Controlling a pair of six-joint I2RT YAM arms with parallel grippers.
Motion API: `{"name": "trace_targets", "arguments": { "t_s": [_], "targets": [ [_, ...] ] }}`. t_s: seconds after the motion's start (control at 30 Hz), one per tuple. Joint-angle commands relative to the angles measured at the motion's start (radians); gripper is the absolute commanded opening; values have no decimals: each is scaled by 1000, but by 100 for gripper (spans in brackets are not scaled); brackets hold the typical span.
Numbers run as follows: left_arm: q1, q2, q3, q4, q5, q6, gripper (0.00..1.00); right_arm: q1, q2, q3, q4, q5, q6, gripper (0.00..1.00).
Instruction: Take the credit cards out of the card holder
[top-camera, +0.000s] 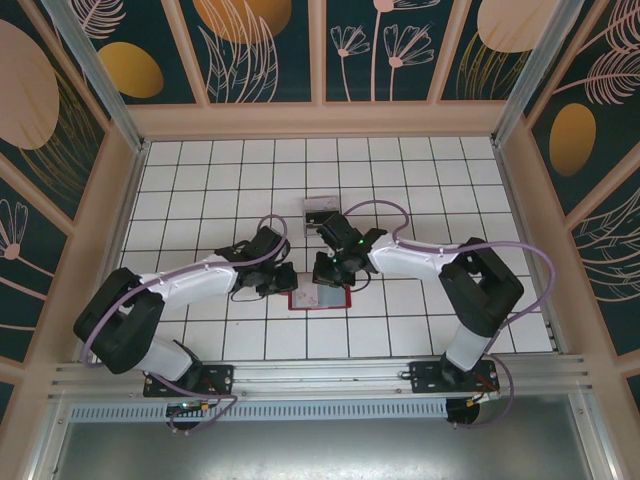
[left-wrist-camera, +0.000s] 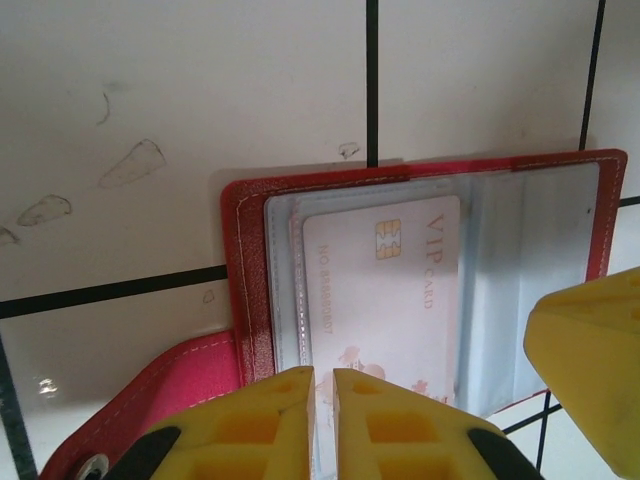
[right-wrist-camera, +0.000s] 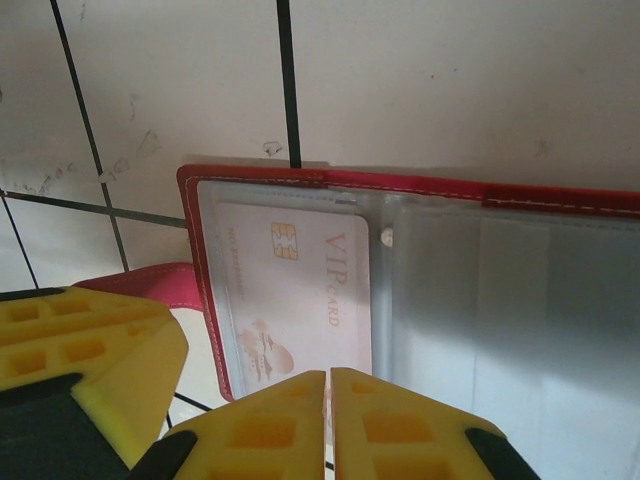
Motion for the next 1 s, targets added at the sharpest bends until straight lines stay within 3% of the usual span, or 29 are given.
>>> {"name": "trace_targets", "arguments": {
  "t_s": [0.0, 0.3, 0.53, 0.97],
  "targets": [
    [-9, 21, -11, 28, 8, -15, 14, -8, 22, -20, 25, -21, -8, 11],
    [-16, 58, -8, 19, -15, -6, 15, -7, 52, -13, 36, -35, -11, 11],
    [-20, 91, -4, 8, -25, 7, 15, -7, 75, -1, 37, -38, -21, 18],
    [-29, 118, 8, -9, -27, 18, 13, -3, 85, -1, 53, -47, -19, 18]
  ]
}}
